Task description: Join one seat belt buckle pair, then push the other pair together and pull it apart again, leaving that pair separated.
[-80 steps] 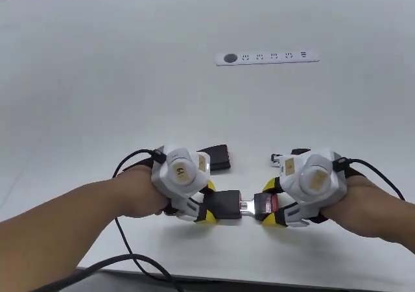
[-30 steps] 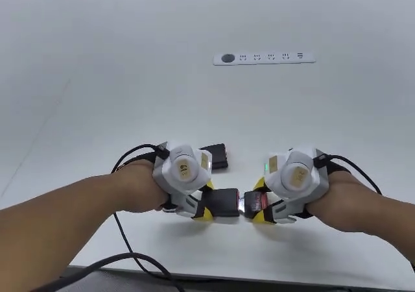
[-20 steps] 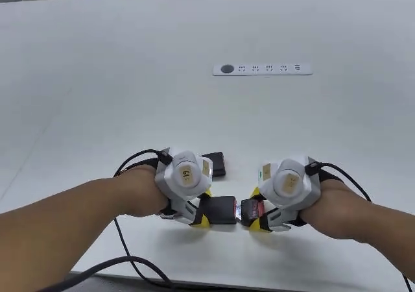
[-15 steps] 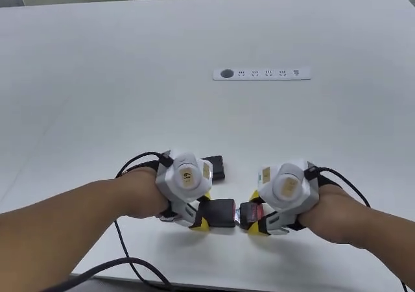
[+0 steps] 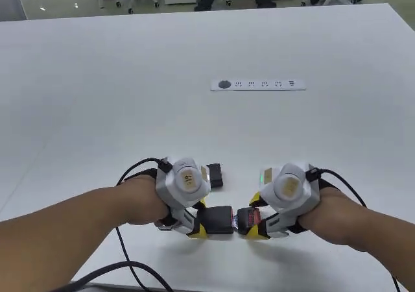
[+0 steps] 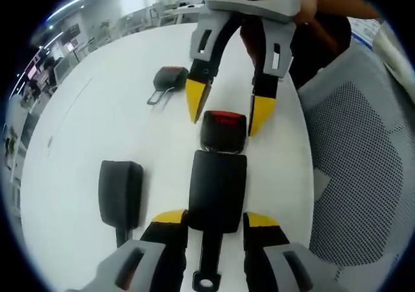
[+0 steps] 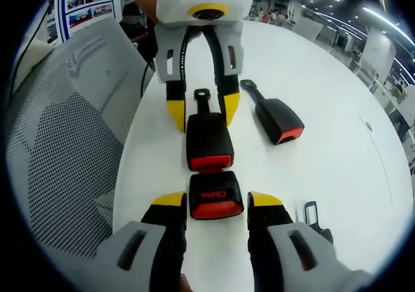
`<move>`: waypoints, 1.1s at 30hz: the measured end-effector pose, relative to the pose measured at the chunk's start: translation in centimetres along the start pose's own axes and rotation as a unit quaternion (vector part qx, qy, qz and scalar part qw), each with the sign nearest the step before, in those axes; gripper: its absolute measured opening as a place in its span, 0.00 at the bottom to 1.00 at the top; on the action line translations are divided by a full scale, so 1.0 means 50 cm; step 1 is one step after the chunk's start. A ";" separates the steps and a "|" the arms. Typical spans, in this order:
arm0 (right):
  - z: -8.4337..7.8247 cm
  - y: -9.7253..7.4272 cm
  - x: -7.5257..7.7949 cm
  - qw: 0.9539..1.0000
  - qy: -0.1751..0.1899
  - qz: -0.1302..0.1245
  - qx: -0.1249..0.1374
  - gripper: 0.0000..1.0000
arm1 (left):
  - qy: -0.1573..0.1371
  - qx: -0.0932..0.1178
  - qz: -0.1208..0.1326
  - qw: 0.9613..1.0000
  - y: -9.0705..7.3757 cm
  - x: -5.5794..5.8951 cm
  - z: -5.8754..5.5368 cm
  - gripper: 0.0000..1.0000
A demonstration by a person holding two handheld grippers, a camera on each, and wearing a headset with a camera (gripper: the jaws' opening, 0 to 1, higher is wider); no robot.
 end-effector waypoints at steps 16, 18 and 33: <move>-0.032 -0.096 0.081 0.999 -0.016 -0.036 -0.017 0.34 | -0.003 0.037 0.053 0.998 -0.058 -0.101 0.016 0.36; -0.037 -0.105 0.093 0.999 -0.009 -0.043 -0.016 0.34 | 0.001 0.038 0.055 0.998 -0.055 -0.116 0.021 0.38; -0.097 -0.137 0.201 0.997 0.005 -0.069 -0.040 0.34 | 0.001 0.026 0.062 0.998 -0.017 -0.187 0.024 0.44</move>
Point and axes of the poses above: the centre of the closed fingertips' face, and the gripper's own axes: y roughly forward along the fingers, x roughly to its right, z roughly out of its top, the point moved 6 cm from there along -y, roughly backward along the fingers, and after that the axes turned 13 degrees about x, right-handed, at the moved point
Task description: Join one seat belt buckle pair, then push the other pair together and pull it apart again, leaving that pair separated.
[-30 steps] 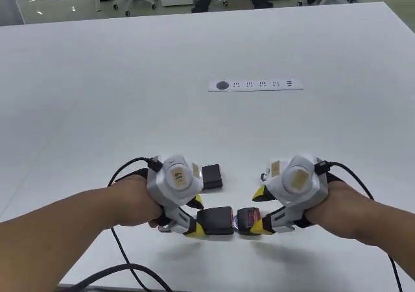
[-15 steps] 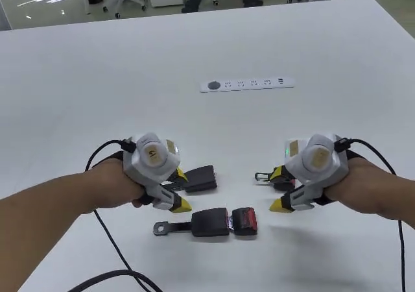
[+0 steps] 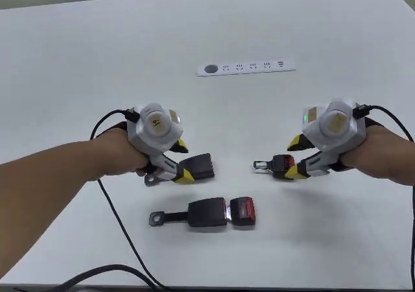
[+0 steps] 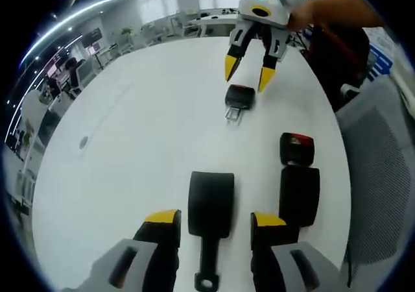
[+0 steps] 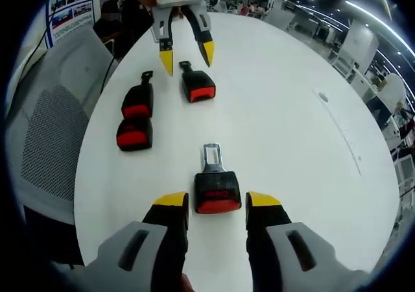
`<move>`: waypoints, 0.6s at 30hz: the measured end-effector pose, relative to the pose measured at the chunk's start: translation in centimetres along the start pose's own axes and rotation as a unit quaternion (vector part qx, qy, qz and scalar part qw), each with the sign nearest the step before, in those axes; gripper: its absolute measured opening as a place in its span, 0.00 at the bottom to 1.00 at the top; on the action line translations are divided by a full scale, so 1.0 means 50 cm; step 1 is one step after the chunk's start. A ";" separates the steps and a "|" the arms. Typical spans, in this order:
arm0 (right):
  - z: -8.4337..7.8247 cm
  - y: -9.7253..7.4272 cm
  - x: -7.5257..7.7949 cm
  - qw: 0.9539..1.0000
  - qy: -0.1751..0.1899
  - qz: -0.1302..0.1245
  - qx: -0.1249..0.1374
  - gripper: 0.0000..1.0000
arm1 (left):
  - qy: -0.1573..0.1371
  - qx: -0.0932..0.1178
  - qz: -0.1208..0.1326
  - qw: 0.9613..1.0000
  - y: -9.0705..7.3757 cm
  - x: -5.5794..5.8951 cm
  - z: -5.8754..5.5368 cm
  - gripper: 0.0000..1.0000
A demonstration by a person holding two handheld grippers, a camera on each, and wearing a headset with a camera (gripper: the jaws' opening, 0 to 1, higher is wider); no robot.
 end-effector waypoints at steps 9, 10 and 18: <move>-0.008 0.035 -0.006 1.000 -0.003 0.030 0.000 0.33 | 0.013 -0.019 -0.030 0.999 0.024 -0.012 -0.009 0.43; -0.010 0.036 -0.007 0.999 -0.006 0.034 0.000 0.33 | 0.017 -0.019 -0.033 0.999 0.027 -0.014 -0.011 0.42; -0.021 0.039 -0.001 0.998 -0.006 0.052 0.018 0.32 | 0.044 -0.028 -0.050 0.997 0.042 -0.015 -0.016 0.34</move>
Point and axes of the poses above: the centre of the closed fingertips' face, and the gripper's own axes: y roughly forward along the fingers, x roughly to its right, z roughly out of its top, the point moved 6 cm from there along -y, roughly backward along the fingers, and after that the axes turned 13 degrees about x, right-handed, at the moved point
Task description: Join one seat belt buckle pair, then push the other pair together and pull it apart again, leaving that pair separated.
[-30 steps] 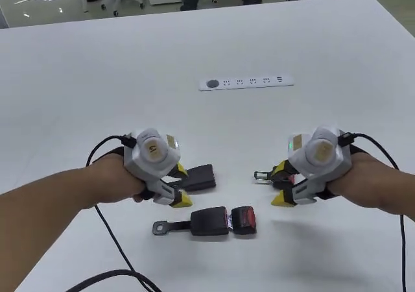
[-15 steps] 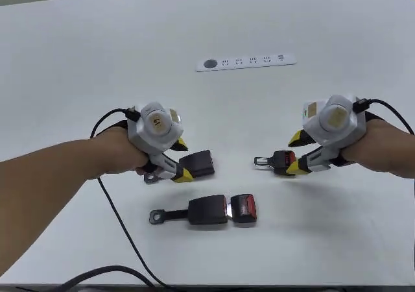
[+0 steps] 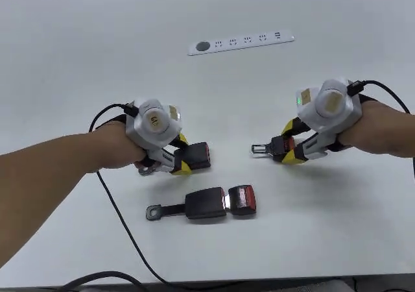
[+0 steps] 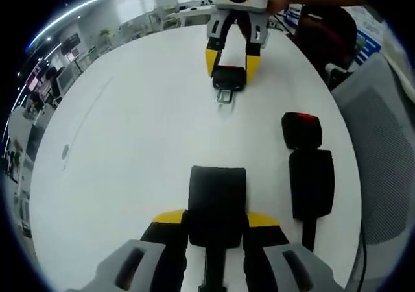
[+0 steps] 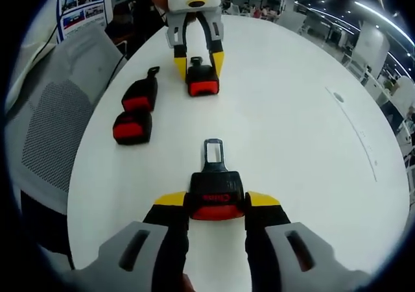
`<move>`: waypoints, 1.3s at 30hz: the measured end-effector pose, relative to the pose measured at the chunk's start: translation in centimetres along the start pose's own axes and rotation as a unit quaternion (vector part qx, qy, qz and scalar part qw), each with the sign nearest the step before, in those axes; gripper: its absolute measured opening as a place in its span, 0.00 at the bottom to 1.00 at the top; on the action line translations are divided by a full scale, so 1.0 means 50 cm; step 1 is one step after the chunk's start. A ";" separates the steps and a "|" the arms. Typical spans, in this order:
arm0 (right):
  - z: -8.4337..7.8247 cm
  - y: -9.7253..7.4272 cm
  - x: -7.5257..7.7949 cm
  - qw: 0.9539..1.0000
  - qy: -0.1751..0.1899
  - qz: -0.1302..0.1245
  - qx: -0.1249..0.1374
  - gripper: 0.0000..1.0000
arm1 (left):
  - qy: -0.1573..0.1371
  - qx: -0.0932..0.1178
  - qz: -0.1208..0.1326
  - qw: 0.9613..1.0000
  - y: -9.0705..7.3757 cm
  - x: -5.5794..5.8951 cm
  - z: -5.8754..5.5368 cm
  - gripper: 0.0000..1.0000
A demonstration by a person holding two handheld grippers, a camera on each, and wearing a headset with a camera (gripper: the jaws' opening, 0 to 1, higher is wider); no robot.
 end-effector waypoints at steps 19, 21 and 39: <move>0.005 0.013 0.002 1.000 -0.007 -0.001 -0.002 0.32 | 0.015 -0.015 -0.021 1.000 0.010 0.001 -0.002 0.33; 0.010 0.019 -0.002 1.000 -0.008 -0.002 -0.002 0.32 | 0.014 -0.015 -0.021 1.000 0.011 -0.002 -0.003 0.33; 0.084 0.105 -0.024 0.999 -0.011 0.005 0.029 0.32 | 0.010 -0.014 -0.023 1.000 0.016 -0.007 -0.006 0.33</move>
Point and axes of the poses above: the centre of the closed fingertips' face, and the gripper's own axes: y roughly forward along the fingers, x roughly to its right, z roughly out of its top, the point moved 6 cm from there along -y, roughly backward along the fingers, and after that the axes turned 13 degrees about x, right-handed, at the moved point
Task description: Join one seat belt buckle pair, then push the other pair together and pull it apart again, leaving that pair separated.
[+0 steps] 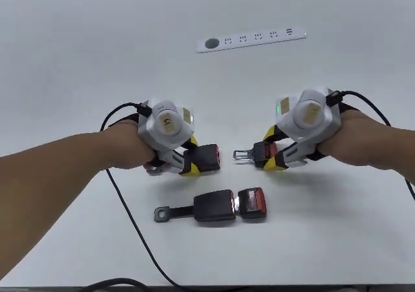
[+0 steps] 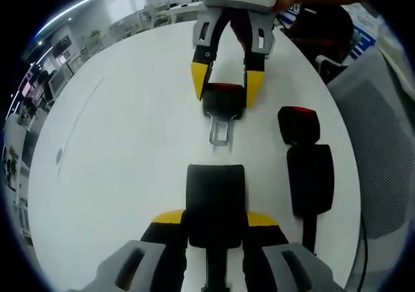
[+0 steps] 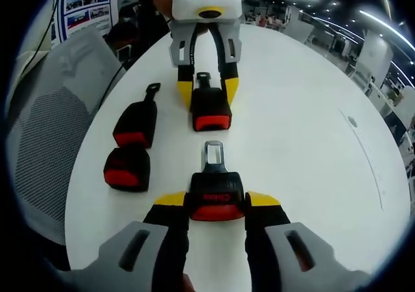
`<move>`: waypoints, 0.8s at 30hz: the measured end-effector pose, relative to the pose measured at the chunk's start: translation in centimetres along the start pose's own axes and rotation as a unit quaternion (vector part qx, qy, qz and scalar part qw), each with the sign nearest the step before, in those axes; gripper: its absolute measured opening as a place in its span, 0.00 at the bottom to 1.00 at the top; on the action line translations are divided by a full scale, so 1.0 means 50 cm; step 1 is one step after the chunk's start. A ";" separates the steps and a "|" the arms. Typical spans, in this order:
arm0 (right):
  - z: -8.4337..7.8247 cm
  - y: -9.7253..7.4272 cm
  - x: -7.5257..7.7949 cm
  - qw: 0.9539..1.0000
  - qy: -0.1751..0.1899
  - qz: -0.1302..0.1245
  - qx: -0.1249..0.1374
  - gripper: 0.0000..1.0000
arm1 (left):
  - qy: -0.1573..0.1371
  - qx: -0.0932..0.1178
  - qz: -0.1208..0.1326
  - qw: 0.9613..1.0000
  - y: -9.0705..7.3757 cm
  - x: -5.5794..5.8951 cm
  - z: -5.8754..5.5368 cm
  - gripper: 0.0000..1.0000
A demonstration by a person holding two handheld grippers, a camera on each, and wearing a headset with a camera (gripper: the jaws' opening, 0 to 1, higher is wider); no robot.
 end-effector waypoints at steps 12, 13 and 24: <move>0.018 0.034 0.008 1.000 0.007 -0.001 0.001 0.32 | -0.003 0.000 0.000 1.000 0.000 0.002 0.002 0.33; 0.019 0.035 0.003 1.000 0.006 -0.001 0.000 0.32 | -0.005 0.002 0.001 1.000 0.000 0.002 0.001 0.33; 0.032 0.039 -0.002 0.999 -0.030 -0.007 -0.014 0.32 | 0.001 0.000 0.000 1.000 -0.001 0.001 0.001 0.33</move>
Point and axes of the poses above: the centre of the closed fingertips' face, and the gripper's own axes: y roughly forward along the fingers, x roughly to its right, z roughly out of its top, the point moved 6 cm from there along -y, roughly backward along the fingers, and after that the axes turned 13 degrees about x, right-handed, at the moved point
